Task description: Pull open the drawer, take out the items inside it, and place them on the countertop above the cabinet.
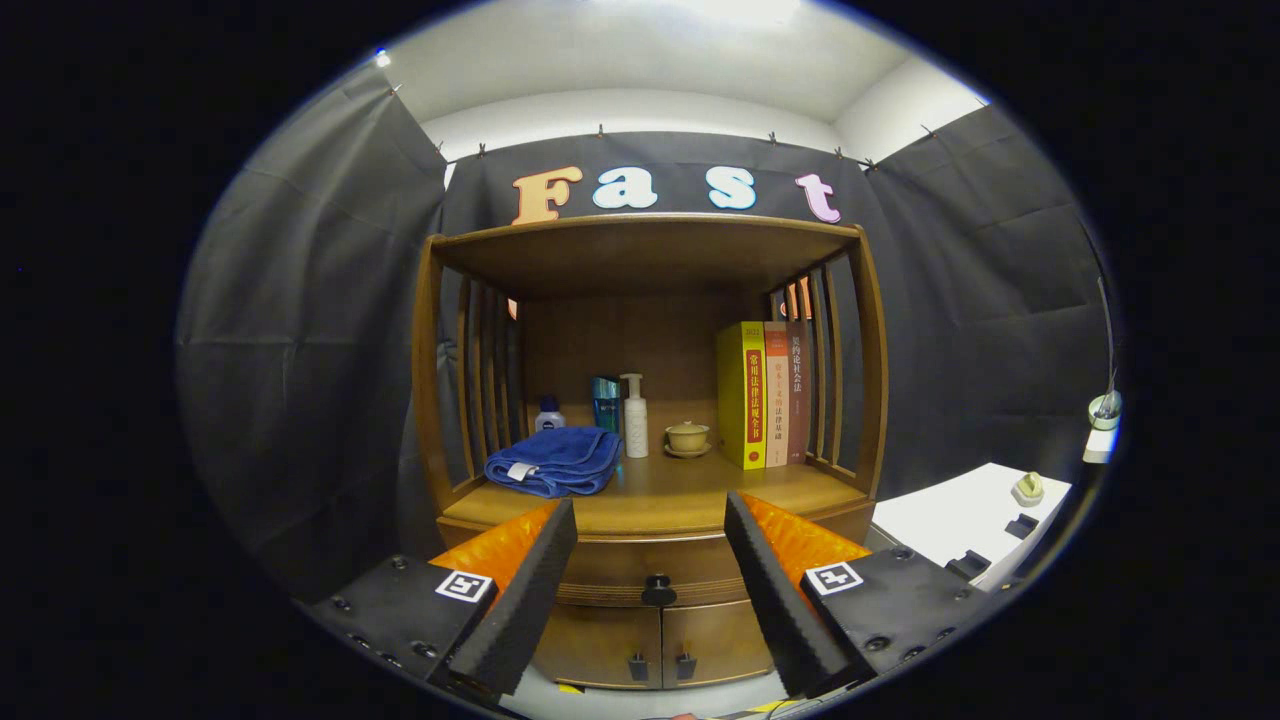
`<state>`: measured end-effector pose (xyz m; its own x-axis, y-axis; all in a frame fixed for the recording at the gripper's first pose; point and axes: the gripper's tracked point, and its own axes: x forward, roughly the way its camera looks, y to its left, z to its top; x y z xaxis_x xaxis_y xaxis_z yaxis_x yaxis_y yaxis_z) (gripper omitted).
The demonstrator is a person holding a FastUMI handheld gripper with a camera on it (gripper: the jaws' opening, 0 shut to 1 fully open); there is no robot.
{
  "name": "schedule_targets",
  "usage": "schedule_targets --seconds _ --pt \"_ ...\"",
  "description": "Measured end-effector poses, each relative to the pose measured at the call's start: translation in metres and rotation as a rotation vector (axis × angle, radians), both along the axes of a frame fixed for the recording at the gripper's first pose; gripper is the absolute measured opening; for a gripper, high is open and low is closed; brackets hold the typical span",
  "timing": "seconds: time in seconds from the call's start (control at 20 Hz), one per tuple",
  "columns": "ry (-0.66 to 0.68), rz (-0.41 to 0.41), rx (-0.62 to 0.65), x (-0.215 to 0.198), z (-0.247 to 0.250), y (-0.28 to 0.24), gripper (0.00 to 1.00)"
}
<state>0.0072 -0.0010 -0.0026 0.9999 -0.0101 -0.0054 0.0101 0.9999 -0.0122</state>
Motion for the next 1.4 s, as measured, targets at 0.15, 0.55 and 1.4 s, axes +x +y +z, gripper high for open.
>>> schedule_targets --seconds 0.15,0.55,1.4 --pt "0.0 -0.005 0.004 0.0 0.0 -0.002 0.98" --pt "0.003 -0.009 -0.002 0.001 -0.002 -0.005 0.98" --pt "0.285 -0.012 0.003 0.085 -0.154 -0.016 0.98"
